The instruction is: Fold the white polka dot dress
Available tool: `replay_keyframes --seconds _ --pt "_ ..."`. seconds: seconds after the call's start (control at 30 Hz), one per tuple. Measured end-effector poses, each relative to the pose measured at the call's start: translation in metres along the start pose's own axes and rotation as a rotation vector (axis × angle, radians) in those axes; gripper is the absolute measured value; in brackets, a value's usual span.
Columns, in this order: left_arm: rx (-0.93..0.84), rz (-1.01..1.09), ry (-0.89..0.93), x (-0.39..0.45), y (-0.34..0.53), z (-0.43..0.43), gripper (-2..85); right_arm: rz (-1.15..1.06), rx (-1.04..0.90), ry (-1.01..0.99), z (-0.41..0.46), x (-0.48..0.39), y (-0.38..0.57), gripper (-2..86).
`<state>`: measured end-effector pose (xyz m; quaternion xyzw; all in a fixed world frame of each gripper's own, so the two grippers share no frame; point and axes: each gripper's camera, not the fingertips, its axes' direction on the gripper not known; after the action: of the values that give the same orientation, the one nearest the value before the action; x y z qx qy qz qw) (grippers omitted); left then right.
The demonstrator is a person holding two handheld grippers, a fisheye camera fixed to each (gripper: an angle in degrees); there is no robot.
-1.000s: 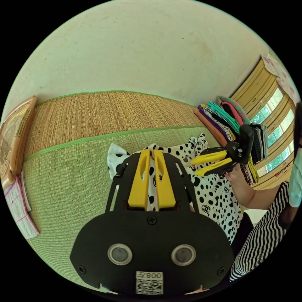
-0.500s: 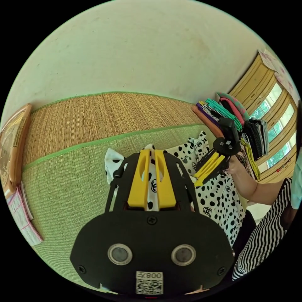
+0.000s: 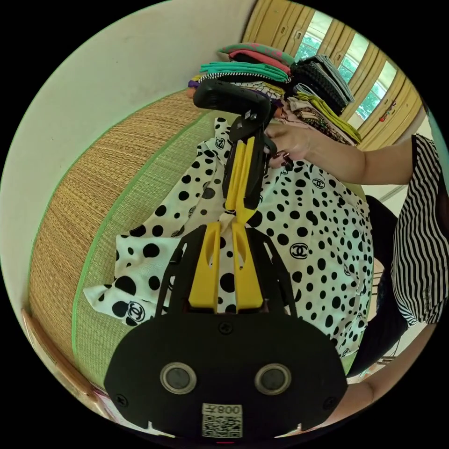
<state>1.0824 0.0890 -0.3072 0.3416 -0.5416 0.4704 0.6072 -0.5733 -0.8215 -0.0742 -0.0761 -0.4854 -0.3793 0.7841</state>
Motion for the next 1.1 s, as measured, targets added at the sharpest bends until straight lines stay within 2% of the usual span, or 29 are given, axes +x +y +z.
replay_keyframes --seconds 0.17,0.33,0.53,0.67,0.87,1.1 --pt "-0.083 0.035 0.083 -0.006 -0.037 0.023 2.1 -0.039 0.087 0.073 -0.023 -0.024 0.016 6.3" --pt "-0.114 0.015 0.134 -0.012 -0.061 0.038 1.4 -0.100 0.055 0.434 -0.018 -0.071 0.044 6.3" --pt "-0.157 0.002 0.200 -0.020 -0.091 0.058 1.4 -0.174 -0.052 0.694 0.020 -0.105 0.050 3.9" --pt "-0.195 0.000 0.276 -0.028 -0.109 0.070 1.7 -0.215 -0.058 0.752 0.028 -0.121 0.055 2.3" --pt "-0.226 -0.040 0.378 -0.046 -0.129 0.089 3.3 -0.206 0.033 0.829 0.021 -0.138 0.065 1.1" --pt "-0.135 -0.070 0.280 -0.047 -0.135 0.084 8.7 -0.184 0.069 0.789 0.008 -0.146 0.079 0.8"
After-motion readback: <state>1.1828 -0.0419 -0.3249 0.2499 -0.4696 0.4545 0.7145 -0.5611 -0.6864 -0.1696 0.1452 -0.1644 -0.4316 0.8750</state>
